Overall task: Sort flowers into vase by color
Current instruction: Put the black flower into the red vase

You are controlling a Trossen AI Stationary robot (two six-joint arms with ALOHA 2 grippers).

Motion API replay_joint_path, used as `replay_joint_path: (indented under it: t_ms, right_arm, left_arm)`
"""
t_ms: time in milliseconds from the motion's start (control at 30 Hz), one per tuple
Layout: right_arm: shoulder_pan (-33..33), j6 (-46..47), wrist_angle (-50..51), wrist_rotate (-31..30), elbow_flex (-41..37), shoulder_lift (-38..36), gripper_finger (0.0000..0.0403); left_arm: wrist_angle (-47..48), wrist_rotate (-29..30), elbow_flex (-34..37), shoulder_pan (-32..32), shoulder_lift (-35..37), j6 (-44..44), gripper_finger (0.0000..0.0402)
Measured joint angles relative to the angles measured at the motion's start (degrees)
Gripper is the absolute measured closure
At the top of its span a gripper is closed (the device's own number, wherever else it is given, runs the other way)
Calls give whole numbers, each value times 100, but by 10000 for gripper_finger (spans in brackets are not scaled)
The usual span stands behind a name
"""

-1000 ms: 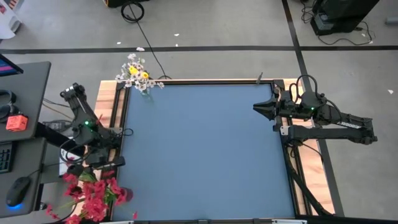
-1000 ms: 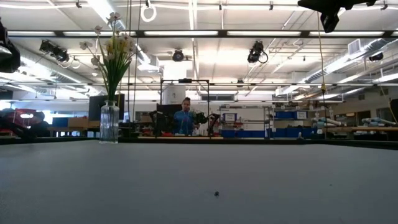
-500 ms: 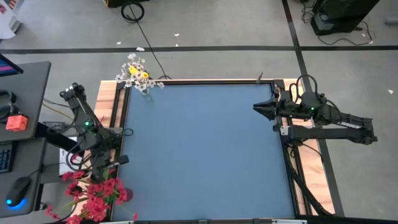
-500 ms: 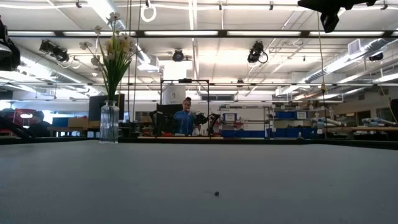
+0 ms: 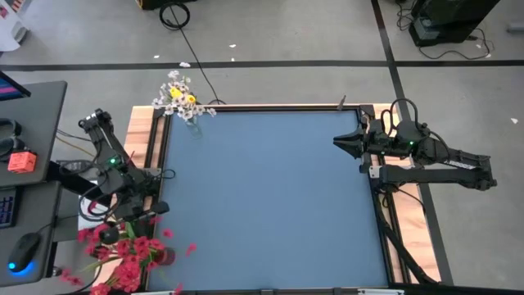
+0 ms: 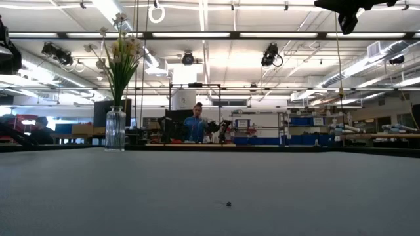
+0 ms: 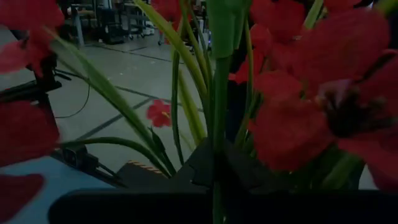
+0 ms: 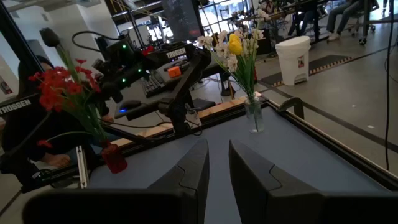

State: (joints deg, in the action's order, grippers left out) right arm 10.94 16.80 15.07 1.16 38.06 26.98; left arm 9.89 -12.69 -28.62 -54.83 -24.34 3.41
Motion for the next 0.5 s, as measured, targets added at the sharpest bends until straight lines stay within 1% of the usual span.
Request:
replay_joint_path:
  t_ms: [500]
  right_arm:
    - [0,2,0,-1,0,0,330]
  left_arm:
    - [75,-215,0,-4,-86,47,389]
